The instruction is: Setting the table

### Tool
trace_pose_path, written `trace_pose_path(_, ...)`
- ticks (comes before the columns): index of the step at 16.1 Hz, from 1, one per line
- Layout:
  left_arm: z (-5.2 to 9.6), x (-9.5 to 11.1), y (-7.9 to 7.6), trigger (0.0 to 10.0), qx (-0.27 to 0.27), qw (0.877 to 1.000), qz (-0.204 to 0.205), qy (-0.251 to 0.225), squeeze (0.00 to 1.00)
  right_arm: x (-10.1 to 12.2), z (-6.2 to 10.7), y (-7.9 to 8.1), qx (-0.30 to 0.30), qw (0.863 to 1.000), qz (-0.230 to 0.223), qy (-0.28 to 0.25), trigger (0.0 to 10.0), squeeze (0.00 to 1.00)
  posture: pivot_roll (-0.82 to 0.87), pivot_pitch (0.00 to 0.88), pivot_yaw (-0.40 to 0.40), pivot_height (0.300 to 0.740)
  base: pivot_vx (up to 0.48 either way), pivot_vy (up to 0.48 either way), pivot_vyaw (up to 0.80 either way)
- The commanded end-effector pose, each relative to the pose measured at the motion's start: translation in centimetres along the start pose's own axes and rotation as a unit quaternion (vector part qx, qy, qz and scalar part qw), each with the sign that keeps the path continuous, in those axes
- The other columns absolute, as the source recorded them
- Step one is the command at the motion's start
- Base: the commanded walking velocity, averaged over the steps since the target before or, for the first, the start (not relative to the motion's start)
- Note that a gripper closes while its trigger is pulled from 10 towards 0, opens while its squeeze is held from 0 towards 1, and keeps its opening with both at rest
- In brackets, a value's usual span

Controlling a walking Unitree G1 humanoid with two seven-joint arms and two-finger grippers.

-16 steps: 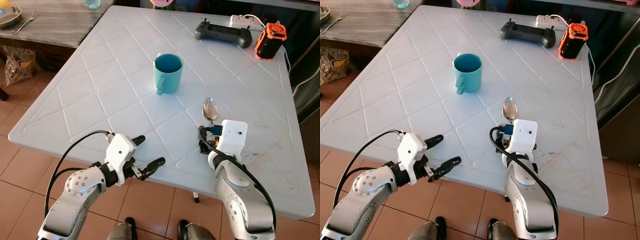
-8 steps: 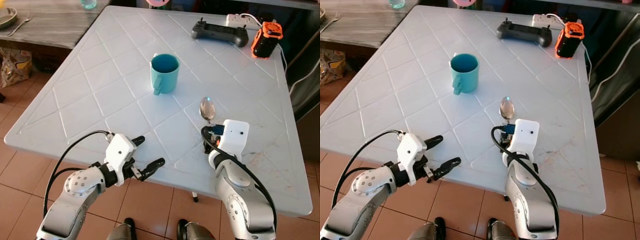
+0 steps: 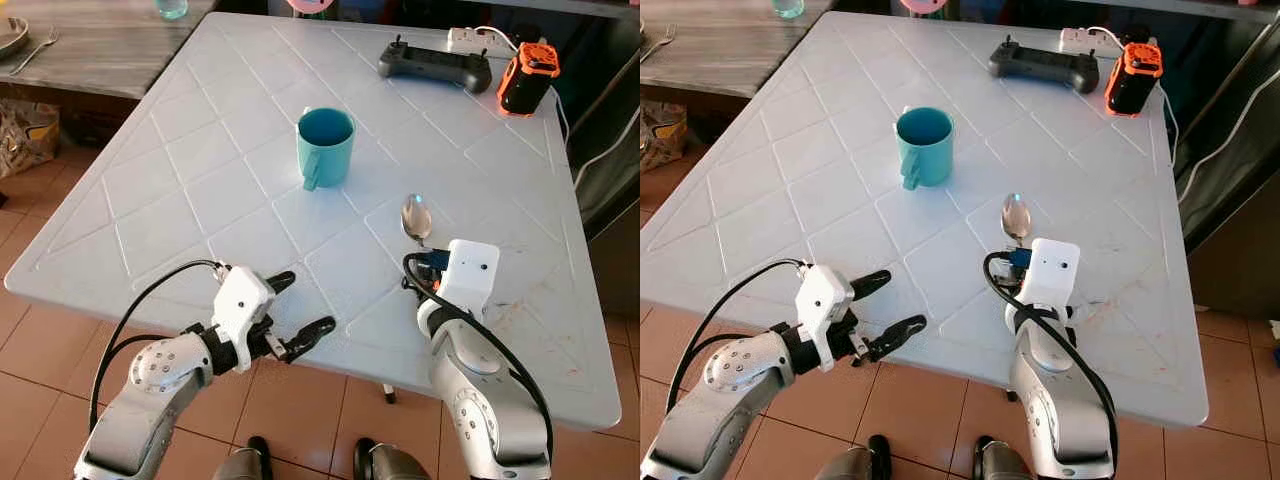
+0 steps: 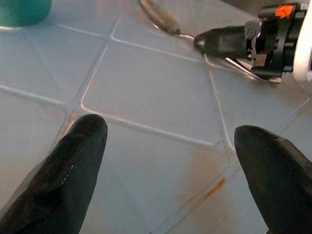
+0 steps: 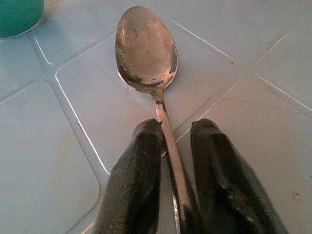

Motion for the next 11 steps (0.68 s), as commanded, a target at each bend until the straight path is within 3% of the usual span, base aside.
trace_pose_path(1, 0.05, 0.35, -0.26, 10.0, -0.004, 1.0, 0.005, -0.006, 0.0, -1.8, 0.47, 3.17, 0.045, 0.997, -0.045, 0.045, 0.0, 0.0, 0.08, 0.245, 0.015, 0.74, 0.0, 0.0, 0.0)
trace_pose_path(5, -0.34, 0.88, -0.58, 10.0, -0.007, 0.999, 0.028, -0.024, 0.0, -1.98, 0.48, 3.0, 0.043, 0.997, -0.044, 0.048, 0.0, 0.0, 0.08, 0.248, 0.014, 0.74, 0.0, 0.0, 0.0)
trace_pose_path(11, -0.35, 0.72, -0.57, 10.0, -0.01, 0.999, 0.03, -0.021, 0.0, -2.23, 0.43, 2.83, 0.039, 0.997, -0.045, 0.053, 0.0, 0.0, 0.08, 0.247, 0.016, 0.74, 0.0, 0.0, 0.0)
Point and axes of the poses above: a point about 5 cm out from each wrist's last joint towards the gripper, its own z axis pointing back from the gripper into the wrist, its own x axis along the axis of the wrist's last joint, y = z × x, the point moved 5 cm from there along -z, pointing out of the wrist towards the gripper, and after that the axes turned 11 degrees about z, right-handed, at the moved point
